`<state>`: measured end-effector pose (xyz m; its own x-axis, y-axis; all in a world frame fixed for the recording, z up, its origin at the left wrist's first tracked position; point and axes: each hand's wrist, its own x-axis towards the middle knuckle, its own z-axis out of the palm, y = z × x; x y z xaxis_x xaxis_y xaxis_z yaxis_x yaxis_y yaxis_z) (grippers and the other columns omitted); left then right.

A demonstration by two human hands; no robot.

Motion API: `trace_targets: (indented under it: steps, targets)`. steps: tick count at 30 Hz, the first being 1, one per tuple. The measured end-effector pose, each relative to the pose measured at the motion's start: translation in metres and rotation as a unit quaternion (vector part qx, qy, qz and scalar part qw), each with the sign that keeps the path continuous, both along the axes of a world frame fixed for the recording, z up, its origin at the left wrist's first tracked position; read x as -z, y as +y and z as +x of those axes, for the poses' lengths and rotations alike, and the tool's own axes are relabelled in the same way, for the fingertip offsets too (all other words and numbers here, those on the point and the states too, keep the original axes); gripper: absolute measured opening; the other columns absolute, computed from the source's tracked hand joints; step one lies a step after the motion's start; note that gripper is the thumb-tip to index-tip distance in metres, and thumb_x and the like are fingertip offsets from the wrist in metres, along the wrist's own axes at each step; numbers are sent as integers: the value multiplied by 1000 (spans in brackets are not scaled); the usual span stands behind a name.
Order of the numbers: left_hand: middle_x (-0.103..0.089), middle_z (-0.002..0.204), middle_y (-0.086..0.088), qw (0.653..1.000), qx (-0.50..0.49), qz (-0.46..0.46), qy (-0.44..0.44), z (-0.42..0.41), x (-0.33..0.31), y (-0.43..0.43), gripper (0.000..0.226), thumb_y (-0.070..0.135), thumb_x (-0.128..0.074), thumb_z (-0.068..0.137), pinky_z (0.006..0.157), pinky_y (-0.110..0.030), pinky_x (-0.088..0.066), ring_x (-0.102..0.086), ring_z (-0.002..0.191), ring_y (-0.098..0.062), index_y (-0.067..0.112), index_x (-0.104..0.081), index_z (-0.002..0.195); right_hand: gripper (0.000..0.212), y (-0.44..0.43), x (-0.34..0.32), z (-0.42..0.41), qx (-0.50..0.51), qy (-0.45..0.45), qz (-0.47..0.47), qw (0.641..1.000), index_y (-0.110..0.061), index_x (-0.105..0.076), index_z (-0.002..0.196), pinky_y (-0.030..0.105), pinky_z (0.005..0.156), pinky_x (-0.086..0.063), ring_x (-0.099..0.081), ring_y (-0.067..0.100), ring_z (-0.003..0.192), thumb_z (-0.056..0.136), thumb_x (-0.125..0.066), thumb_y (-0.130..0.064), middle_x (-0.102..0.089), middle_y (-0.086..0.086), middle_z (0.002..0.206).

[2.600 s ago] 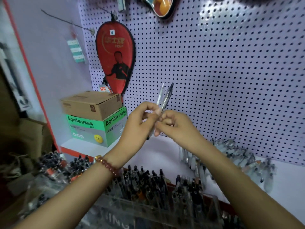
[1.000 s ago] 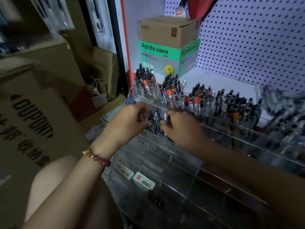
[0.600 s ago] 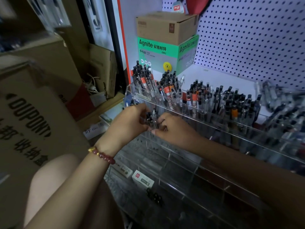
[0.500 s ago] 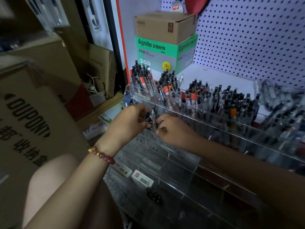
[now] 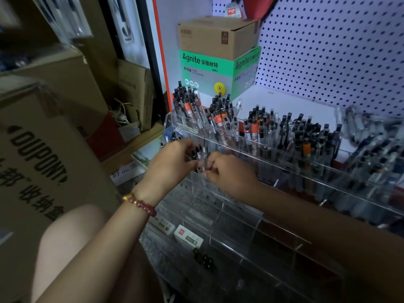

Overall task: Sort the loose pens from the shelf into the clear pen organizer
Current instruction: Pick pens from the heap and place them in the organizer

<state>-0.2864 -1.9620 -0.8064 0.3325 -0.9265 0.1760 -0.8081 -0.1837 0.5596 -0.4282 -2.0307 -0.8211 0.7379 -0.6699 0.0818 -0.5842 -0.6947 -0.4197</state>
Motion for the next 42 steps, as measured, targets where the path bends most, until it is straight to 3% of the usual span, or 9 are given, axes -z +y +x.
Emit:
trace_targets:
  steps: [14, 17, 20, 26, 29, 33, 35, 39, 42]
  targets:
    - [-67, 92, 4, 998, -31, 27, -45, -7, -9, 8, 46, 38, -81, 71, 73, -39, -54, -64, 86, -17, 23, -58, 108, 11, 3, -18, -8, -36, 19, -69, 997, -12, -54, 103, 27, 56, -38, -55, 19, 72, 95, -51, -20, -55, -2, 76]
    - [-68, 90, 2, 983, -76, -40, -161, -11, -21, 16, 35, 48, -67, 82, 63, -33, -50, -65, 84, -22, 21, -59, 103, 9, 9, -32, -16, -58, -14, -106, 993, -15, -57, 94, 30, 60, -49, -59, 15, 68, 95, -49, -18, -63, -1, 79]
    - [-66, 77, -1, 949, -96, -172, -245, -20, -41, 22, 17, 35, -58, 92, 51, -26, -34, -64, 69, -28, 18, -61, 93, 9, 13, -57, -28, -86, -90, -105, 987, -16, -59, 86, 34, 56, -53, -58, 10, 57, 93, -53, -18, -61, -5, 67]
    - [-63, 92, 7, 949, 90, -236, -189, -54, -89, -4, 22, 37, -47, 89, 62, -34, -49, -61, 81, -17, 22, -58, 100, 13, -5, -127, -80, -29, -261, -117, 958, -21, -60, 78, 36, 55, -50, -55, 14, 51, 90, -60, -25, -58, -7, 55]
    - [-60, 94, 14, 941, 161, -251, -161, -85, -109, -30, 20, 37, -48, 89, 63, -27, -41, -50, 74, 1, 25, -57, 101, 15, -31, -158, -122, 16, -311, -94, 946, -14, -62, 78, 31, 57, -47, -57, 17, 53, 91, -61, -22, -58, -1, 56]
    - [-58, 90, 14, 920, 241, -265, -159, -129, -128, -74, 9, 28, -53, 92, 59, -20, -30, -45, 69, 15, 23, -58, 97, 17, -77, -172, -185, 84, -279, -84, 953, -14, -63, 80, 13, 56, -42, -56, 0, 51, 93, -60, -24, -61, -3, 59]
    - [-59, 89, 12, 916, 268, -256, -152, -150, -135, -99, 3, 24, -55, 92, 58, -19, -30, -45, 71, 18, 22, -57, 92, 18, -101, -164, -216, 146, -258, -88, 951, -17, -63, 80, 19, 60, -46, -58, 4, 56, 95, -58, -27, -63, -4, 61]
    - [-63, 91, 7, 911, 315, -209, -166, -183, -140, -147, 6, 25, -50, 94, 70, -34, -49, -57, 80, -5, 24, -55, 91, 21, -139, -129, -270, 261, -185, -82, 944, -18, -60, 79, 32, 67, -45, -59, 19, 68, 98, -53, -23, -65, 1, 74]
    - [-64, 92, 6, 916, 321, -170, -168, -200, -140, -173, 8, 25, -50, 94, 74, -37, -50, -59, 85, -15, 25, -55, 88, 17, -159, -107, -307, 327, -78, -107, 936, -18, -62, 97, 35, 74, -43, -54, 20, 81, 100, -46, -15, -64, 7, 104]
